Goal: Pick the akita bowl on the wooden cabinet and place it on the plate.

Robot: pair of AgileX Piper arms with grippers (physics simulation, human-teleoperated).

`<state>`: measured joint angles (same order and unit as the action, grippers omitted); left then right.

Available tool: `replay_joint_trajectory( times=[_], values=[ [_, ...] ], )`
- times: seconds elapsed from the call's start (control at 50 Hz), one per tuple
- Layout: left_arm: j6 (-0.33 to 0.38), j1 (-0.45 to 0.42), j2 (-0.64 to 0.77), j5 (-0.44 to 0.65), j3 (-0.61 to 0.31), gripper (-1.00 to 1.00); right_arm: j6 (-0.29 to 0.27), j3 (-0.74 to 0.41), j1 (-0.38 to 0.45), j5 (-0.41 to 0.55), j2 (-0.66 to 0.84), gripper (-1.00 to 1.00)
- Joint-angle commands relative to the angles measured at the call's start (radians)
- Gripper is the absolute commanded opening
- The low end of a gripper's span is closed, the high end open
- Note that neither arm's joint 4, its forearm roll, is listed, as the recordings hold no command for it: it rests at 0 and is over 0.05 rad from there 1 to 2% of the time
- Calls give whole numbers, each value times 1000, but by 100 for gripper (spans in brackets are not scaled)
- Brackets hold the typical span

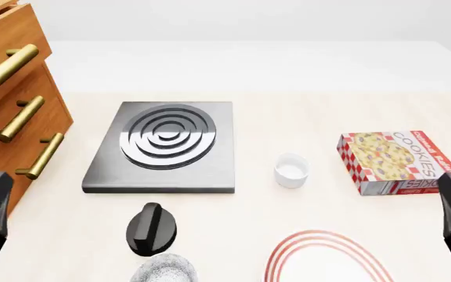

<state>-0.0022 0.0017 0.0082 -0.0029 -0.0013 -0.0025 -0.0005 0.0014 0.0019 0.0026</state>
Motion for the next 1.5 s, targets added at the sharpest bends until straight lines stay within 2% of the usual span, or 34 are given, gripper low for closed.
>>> replay_joint_trajectory(
  times=[0.02, 0.22, 0.54, 1.1, 1.38, 1.5],
  values=[
    [-19, 1, 38, -10, -7, 100, -5, 0, 4, 8, 2, 100],
    [-41, -21, 33, 41, -38, 100, -5, 0, 6, 4, 0, 100],
    [-71, 14, 61, 120, -107, 100, 7, 0, 5, 5, 0, 100],
    [-52, 28, 173, 357, -529, 100, 8, 0, 5, 5, -1, 100],
    [-61, 55, 227, 453, -683, 100, 7, 0, 5, 5, -1, 100],
    [-58, 74, 256, 514, -783, 100, 7, 0, 5, 5, -1, 100]
  ],
)
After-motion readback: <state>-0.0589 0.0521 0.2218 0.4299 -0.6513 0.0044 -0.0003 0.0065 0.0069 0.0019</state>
